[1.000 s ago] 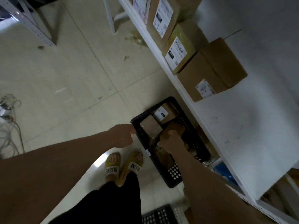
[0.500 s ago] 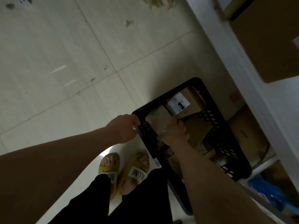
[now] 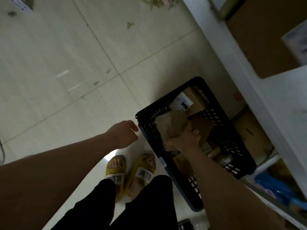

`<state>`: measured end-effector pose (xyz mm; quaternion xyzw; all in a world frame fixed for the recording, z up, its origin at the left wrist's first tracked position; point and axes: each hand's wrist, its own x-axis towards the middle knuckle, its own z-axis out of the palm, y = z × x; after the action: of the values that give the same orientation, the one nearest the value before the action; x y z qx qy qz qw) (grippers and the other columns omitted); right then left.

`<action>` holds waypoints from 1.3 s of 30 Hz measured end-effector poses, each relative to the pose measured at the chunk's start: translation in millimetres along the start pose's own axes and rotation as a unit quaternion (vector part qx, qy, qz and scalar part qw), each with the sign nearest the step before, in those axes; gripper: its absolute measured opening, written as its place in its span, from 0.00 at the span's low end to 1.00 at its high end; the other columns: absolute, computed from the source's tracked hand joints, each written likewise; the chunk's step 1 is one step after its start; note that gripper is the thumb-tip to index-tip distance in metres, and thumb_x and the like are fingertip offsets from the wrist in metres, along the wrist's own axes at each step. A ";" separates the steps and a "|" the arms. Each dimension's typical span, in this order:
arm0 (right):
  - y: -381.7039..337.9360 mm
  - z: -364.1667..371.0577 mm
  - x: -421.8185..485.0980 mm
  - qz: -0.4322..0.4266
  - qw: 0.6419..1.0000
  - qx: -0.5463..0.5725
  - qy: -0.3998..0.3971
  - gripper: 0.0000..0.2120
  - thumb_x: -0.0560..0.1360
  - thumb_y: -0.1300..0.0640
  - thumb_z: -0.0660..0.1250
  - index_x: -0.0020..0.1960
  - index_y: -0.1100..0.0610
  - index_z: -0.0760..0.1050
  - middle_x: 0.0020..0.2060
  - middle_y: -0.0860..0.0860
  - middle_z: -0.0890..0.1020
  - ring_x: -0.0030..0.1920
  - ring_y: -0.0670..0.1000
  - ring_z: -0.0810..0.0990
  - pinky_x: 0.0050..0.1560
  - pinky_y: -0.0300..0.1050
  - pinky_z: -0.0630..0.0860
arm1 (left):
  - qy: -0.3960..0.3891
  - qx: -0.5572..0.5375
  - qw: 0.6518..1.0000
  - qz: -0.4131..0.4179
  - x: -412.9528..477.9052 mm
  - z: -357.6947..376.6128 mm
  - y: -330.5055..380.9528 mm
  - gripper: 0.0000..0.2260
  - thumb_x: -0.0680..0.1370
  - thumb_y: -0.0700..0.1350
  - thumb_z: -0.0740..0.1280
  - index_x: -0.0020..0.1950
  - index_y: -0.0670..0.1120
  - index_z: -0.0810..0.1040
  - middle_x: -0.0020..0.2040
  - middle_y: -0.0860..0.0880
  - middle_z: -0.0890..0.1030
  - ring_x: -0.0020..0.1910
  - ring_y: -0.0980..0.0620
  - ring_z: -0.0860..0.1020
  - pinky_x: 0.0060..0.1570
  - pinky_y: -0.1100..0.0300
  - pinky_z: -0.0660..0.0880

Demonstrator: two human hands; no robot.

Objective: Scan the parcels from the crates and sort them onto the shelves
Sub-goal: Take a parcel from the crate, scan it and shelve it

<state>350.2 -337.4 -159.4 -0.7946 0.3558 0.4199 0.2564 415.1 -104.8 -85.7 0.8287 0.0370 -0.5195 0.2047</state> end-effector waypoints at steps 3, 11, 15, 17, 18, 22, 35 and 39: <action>15.4 -30.2 -60.9 0.050 0.983 0.171 -0.037 0.69 0.55 0.36 0.83 0.82 0.49 0.44 0.78 0.57 0.57 0.74 0.63 0.63 0.70 0.59 0.70 | -0.014 -0.094 0.995 -0.023 -52.7 -16.9 26.8 0.16 0.79 0.45 0.71 0.66 0.44 0.77 0.65 0.41 0.78 0.64 0.42 0.76 0.62 0.52 0.74; 16.7 -122.6 -254.4 -0.021 0.874 0.444 -0.198 0.36 0.63 0.48 0.82 0.69 0.50 0.74 0.58 0.50 0.84 0.59 0.54 0.82 0.62 0.54 0.78 | -0.075 -0.285 0.955 -0.017 -223.4 -83.5 101.8 0.22 0.79 0.54 0.70 0.69 0.44 0.74 0.65 0.44 0.76 0.65 0.45 0.74 0.61 0.49 0.75; 8.1 -157.0 -340.0 -0.095 0.821 0.507 -0.246 0.42 0.59 0.44 0.83 0.70 0.53 0.74 0.63 0.54 0.82 0.64 0.57 0.80 0.65 0.56 0.77 | -0.107 -0.290 0.949 0.069 -303.0 -107.8 129.1 0.14 0.75 0.54 0.75 0.56 0.51 0.77 0.55 0.49 0.78 0.55 0.51 0.75 0.56 0.53 0.73; 8.5 -168.7 -380.2 -0.122 0.792 0.538 -0.261 0.42 0.61 0.41 0.82 0.71 0.54 0.75 0.66 0.57 0.80 0.66 0.59 0.78 0.63 0.55 0.77 | -0.107 -0.293 0.945 0.103 -334.5 -115.1 133.5 0.05 0.79 0.50 0.71 0.51 0.54 0.75 0.52 0.52 0.78 0.51 0.54 0.75 0.54 0.54 0.70; 9.8 -173.1 -401.4 -0.138 0.782 0.548 -0.263 0.40 0.63 0.39 0.80 0.70 0.54 0.76 0.67 0.58 0.79 0.66 0.59 0.78 0.60 0.53 0.77 | -0.112 -0.301 0.940 0.114 -349.3 -117.8 132.0 0.06 0.80 0.49 0.70 0.53 0.54 0.75 0.53 0.54 0.78 0.52 0.54 0.75 0.55 0.53 0.69; 24.4 -184.5 -476.1 -0.167 0.771 0.565 -0.244 0.31 0.65 0.35 0.76 0.60 0.53 0.84 0.57 0.56 0.84 0.53 0.55 0.83 0.50 0.48 0.80 | -0.159 -0.343 0.914 0.152 -390.2 -130.0 121.5 0.45 0.63 0.56 0.82 0.76 0.54 0.66 0.69 0.49 0.77 0.71 0.43 0.70 0.72 0.37 0.60; 67.0 -224.0 -569.6 -0.171 0.807 0.561 -0.068 0.38 0.69 0.27 0.67 0.67 0.52 0.78 0.65 0.59 0.80 0.65 0.63 0.78 0.64 0.64 0.76 | -0.170 -0.283 0.909 0.256 -473.8 -121.6 152.5 0.20 0.68 0.50 0.75 0.60 0.47 0.81 0.53 0.47 0.86 0.55 0.49 0.82 0.53 0.53 0.79; 75.8 -232.3 -588.8 -0.199 0.894 0.401 0.002 0.52 0.54 0.24 0.76 0.73 0.46 0.70 0.69 0.52 0.75 0.69 0.56 0.73 0.70 0.61 0.69 | -0.128 -0.144 0.942 0.277 -491.5 -111.1 165.9 0.16 0.73 0.46 0.76 0.60 0.49 0.82 0.49 0.51 0.87 0.53 0.52 0.82 0.48 0.56 0.77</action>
<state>171.4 -341.9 452.5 -0.6797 0.3285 0.1799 0.6307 329.8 -140.0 436.7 0.6947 -0.1460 -0.5333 0.4601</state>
